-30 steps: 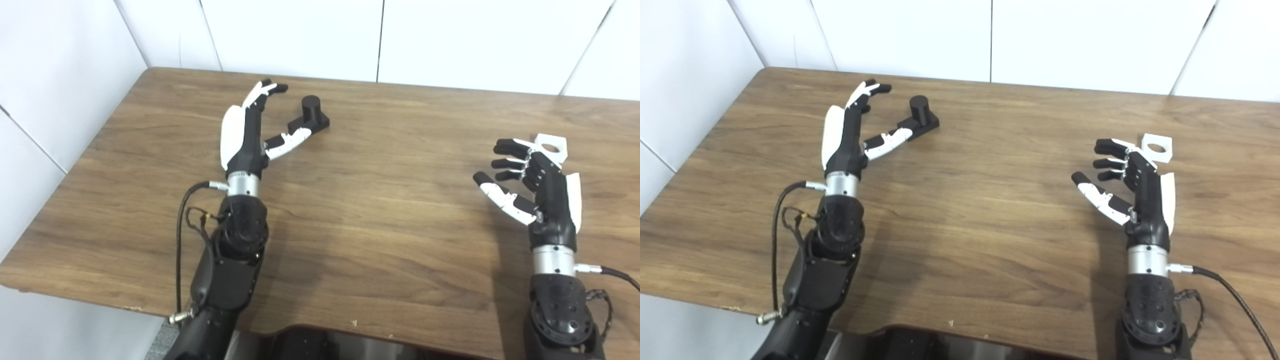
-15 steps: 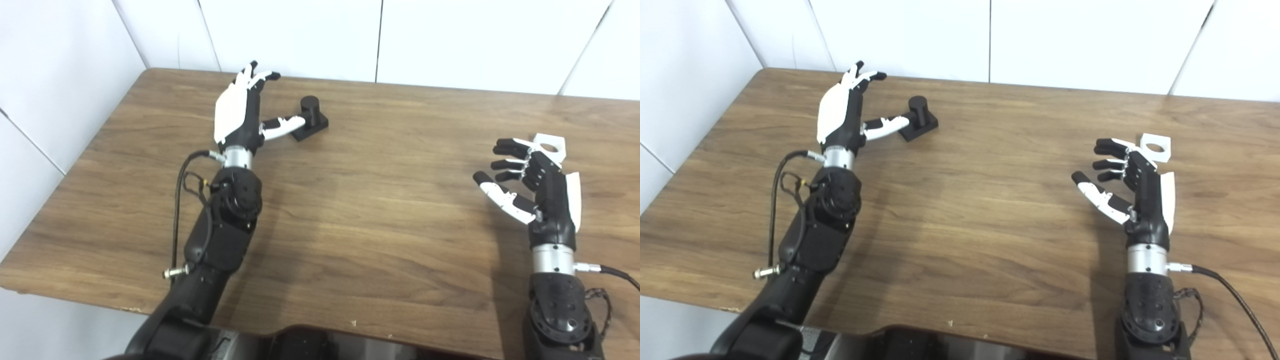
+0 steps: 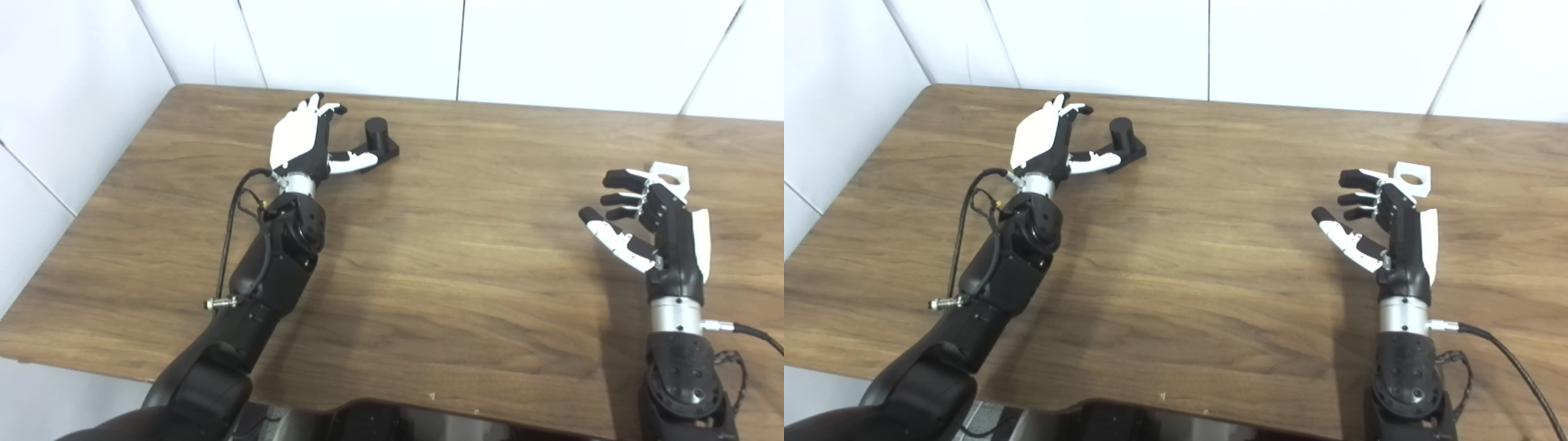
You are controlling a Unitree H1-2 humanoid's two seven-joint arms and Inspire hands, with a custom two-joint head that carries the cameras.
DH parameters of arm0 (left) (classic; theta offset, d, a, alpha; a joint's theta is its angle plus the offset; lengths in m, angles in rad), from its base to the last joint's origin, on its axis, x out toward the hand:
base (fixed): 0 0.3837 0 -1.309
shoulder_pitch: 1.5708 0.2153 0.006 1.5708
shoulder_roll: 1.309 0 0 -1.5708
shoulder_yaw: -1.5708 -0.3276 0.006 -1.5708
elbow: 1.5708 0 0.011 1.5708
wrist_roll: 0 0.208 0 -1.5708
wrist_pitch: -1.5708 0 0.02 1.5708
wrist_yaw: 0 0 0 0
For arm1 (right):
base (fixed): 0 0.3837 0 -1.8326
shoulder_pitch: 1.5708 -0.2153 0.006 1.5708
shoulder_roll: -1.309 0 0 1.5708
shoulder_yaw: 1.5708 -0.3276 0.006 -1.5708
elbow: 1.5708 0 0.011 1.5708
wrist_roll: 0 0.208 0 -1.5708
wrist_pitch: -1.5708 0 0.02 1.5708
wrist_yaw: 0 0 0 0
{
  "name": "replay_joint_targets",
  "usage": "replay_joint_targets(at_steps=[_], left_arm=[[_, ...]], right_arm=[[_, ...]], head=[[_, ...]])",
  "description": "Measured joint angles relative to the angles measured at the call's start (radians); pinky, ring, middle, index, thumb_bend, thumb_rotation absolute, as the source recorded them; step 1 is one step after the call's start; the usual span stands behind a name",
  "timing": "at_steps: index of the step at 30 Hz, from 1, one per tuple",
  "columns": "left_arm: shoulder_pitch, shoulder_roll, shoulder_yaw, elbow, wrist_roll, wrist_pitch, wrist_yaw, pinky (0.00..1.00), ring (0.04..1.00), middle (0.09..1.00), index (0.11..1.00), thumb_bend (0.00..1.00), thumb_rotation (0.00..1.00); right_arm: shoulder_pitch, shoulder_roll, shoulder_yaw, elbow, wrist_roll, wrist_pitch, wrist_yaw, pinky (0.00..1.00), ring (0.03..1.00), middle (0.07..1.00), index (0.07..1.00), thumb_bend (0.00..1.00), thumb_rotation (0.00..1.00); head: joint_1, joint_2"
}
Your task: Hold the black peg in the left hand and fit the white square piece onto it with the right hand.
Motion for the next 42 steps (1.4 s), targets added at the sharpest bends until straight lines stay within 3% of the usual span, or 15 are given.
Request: replay_joint_targets(at_steps=[8,21,34,42], left_arm=[[-0.016,0.002,-0.020,0.026,0.000,0.005,-0.021,1.00,1.000,1.000,0.745,1.00,0.51],[-0.016,-0.013,-0.029,0.106,-0.034,-0.019,-0.017,1.00,1.000,1.000,0.690,0.99,0.44],[-0.067,-0.035,-0.054,0.222,-0.037,-0.086,0.070,1.00,1.000,1.000,0.652,0.92,0.41],[-0.098,-0.051,-0.054,0.325,-0.066,-0.135,0.165,1.00,1.000,0.985,0.618,0.87,0.41]], right_arm=[[-0.001,0.000,0.000,0.000,-0.002,-0.001,-0.008,0.49,0.593,0.670,0.643,0.55,0.17],[-0.001,0.000,-0.001,0.000,-0.006,-0.001,-0.017,0.49,0.598,0.675,0.652,0.56,0.18],[-0.002,0.000,-0.005,0.000,-0.011,-0.001,-0.019,0.50,0.605,0.678,0.652,0.56,0.21],[-0.002,0.000,-0.008,-0.001,-0.012,-0.001,-0.019,0.49,0.601,0.673,0.652,0.57,0.21]], head=[[-0.011,0.002],[-0.021,0.006],[-0.034,0.009],[-0.043,0.008]])
